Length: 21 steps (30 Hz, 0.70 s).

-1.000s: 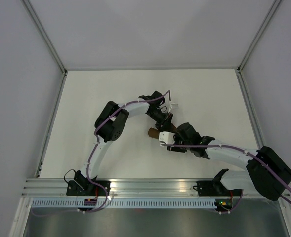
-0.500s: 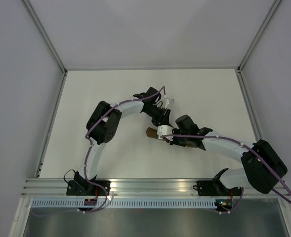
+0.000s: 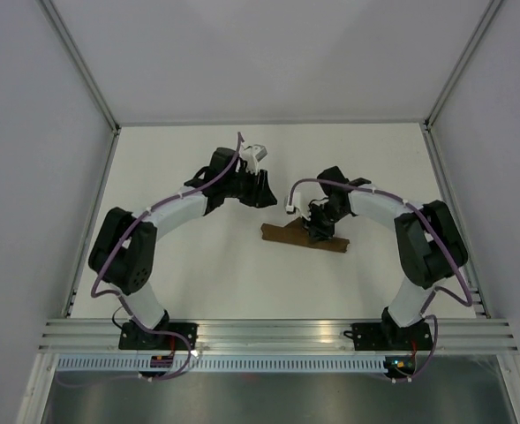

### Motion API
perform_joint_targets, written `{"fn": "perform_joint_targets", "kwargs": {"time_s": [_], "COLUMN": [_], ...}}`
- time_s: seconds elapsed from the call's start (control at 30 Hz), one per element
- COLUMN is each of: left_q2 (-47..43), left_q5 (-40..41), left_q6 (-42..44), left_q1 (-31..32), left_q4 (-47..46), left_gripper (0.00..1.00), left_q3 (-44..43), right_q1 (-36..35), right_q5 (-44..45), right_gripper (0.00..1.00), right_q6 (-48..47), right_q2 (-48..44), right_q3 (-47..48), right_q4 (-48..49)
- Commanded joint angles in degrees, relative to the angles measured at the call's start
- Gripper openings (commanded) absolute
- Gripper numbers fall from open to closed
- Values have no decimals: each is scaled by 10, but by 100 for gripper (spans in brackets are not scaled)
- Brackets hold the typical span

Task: Fold the napkin, place the utensils inside, and roll it up
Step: Roll the napkin at the center of the board.

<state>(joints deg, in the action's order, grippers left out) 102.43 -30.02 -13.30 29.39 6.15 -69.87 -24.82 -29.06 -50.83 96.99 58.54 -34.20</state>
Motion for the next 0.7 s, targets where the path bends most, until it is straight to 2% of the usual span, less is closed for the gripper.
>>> {"fn": "perform_joint_targets", "kwargs": {"time_s": [0.0, 0.17, 0.3, 0.5, 0.67], "left_q2": [-89, -161, -185, -126, -53], "left_q5": [91, 135, 220, 297, 320], "left_q6": [-9, 46, 165, 301, 373], "left_q1": [5, 18, 81, 195, 237], "left_q4": [-159, -271, -307, -272, -245], "left_gripper": [49, 53, 55, 56, 56], "left_q3": [87, 201, 242, 210, 172], "right_q1": [30, 63, 78, 94, 95], "right_q5": [-76, -106, -123, -128, -113], "right_gripper": [28, 28, 28, 28, 29], "right_q6": [-60, -90, -99, -96, -82], "right_q2": [84, 173, 244, 311, 326], "right_q3": [85, 178, 255, 331, 337], "right_q4": [-123, -205, -262, -306, -295]}}
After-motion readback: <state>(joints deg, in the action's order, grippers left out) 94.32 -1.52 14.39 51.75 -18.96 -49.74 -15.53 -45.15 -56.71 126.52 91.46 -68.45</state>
